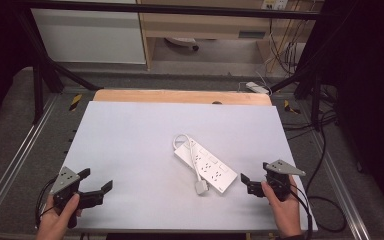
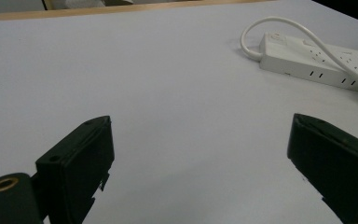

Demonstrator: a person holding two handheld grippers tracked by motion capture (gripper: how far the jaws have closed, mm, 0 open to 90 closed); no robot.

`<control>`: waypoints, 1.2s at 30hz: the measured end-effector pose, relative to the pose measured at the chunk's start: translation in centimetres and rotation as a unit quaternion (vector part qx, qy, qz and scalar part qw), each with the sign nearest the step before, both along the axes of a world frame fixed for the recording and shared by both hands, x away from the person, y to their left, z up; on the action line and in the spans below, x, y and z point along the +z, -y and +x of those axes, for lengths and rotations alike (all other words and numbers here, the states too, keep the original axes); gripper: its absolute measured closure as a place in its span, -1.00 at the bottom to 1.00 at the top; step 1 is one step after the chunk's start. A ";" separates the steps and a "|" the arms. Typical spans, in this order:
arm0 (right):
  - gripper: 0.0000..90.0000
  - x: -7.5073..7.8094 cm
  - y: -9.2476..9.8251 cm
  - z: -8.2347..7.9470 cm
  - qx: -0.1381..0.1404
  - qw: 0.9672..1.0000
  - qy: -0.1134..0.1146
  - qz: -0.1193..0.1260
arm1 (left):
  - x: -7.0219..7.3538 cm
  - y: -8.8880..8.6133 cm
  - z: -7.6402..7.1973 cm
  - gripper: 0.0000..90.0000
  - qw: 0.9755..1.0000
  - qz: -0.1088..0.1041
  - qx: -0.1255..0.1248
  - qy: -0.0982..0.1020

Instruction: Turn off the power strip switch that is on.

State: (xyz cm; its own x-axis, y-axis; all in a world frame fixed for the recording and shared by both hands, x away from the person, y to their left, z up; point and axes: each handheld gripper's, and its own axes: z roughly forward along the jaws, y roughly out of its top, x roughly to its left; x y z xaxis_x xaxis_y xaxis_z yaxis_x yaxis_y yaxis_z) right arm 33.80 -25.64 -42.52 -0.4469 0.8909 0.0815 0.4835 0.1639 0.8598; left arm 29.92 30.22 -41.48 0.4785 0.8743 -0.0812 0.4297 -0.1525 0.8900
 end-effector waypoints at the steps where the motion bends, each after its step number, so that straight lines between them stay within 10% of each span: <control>1: -0.87 0.1 -0.1 0.0 0.002 1.000 -0.001 0.003 | 0.0 0.0 0.0 -0.84 1.000 -0.001 0.000 -0.001; 16: -0.89 3.1 -2.9 -0.1 -0.018 0.999 0.045 -0.017 | -0.1 0.2 0.0 -0.84 1.000 0.004 -0.002 -0.003; 36: -0.65 4.7 -4.3 1.8 0.033 0.999 0.030 0.007 | -0.3 0.1 0.2 -0.83 1.000 0.008 0.004 -0.008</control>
